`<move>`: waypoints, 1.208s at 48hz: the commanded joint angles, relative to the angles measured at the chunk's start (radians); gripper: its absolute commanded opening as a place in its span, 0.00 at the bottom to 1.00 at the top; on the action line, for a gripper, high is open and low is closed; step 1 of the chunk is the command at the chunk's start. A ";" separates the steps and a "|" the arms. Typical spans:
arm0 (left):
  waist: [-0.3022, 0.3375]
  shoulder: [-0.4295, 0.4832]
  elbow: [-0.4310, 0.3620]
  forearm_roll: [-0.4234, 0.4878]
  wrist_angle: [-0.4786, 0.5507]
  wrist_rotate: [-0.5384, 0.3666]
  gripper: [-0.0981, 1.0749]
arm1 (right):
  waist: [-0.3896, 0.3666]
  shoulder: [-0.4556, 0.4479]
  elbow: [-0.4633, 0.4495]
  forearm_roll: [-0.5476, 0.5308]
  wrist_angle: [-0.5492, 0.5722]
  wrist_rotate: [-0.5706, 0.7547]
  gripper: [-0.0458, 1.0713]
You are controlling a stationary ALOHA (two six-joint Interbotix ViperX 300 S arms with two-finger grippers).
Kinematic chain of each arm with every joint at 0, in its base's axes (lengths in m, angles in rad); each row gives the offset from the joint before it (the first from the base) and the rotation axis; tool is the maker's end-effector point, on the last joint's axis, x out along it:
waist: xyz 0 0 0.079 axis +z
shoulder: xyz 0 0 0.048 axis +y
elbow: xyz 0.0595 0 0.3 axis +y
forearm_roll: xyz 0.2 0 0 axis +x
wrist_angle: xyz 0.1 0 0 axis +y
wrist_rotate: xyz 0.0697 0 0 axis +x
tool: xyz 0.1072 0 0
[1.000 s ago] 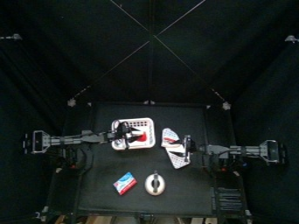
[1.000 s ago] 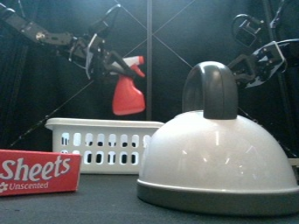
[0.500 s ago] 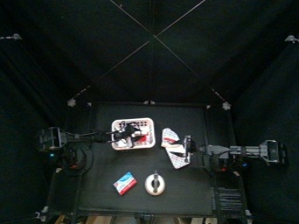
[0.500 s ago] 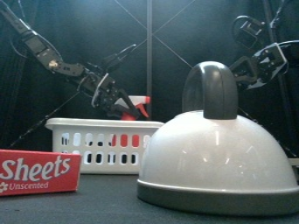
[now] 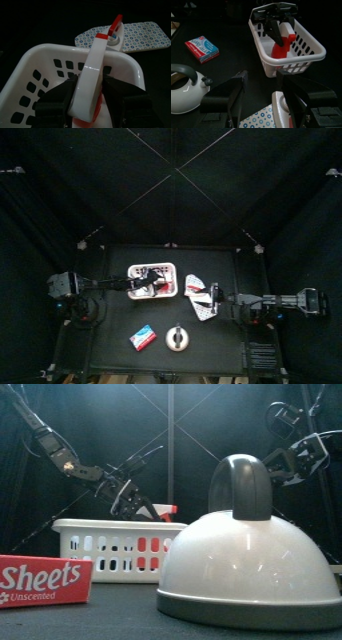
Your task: Place spray bottle in basket
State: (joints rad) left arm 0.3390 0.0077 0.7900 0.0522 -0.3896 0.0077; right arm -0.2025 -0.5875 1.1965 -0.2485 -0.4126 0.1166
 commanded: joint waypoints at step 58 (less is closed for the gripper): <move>-0.008 -0.115 -0.012 0.012 -0.038 -0.002 0.87 | -0.002 -0.003 -0.012 0.003 -0.005 0.000 0.80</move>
State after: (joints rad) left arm 0.3344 -0.0736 0.7946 0.0629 -0.4264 0.0061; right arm -0.2025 -0.5875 1.1965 -0.2485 -0.4126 0.1166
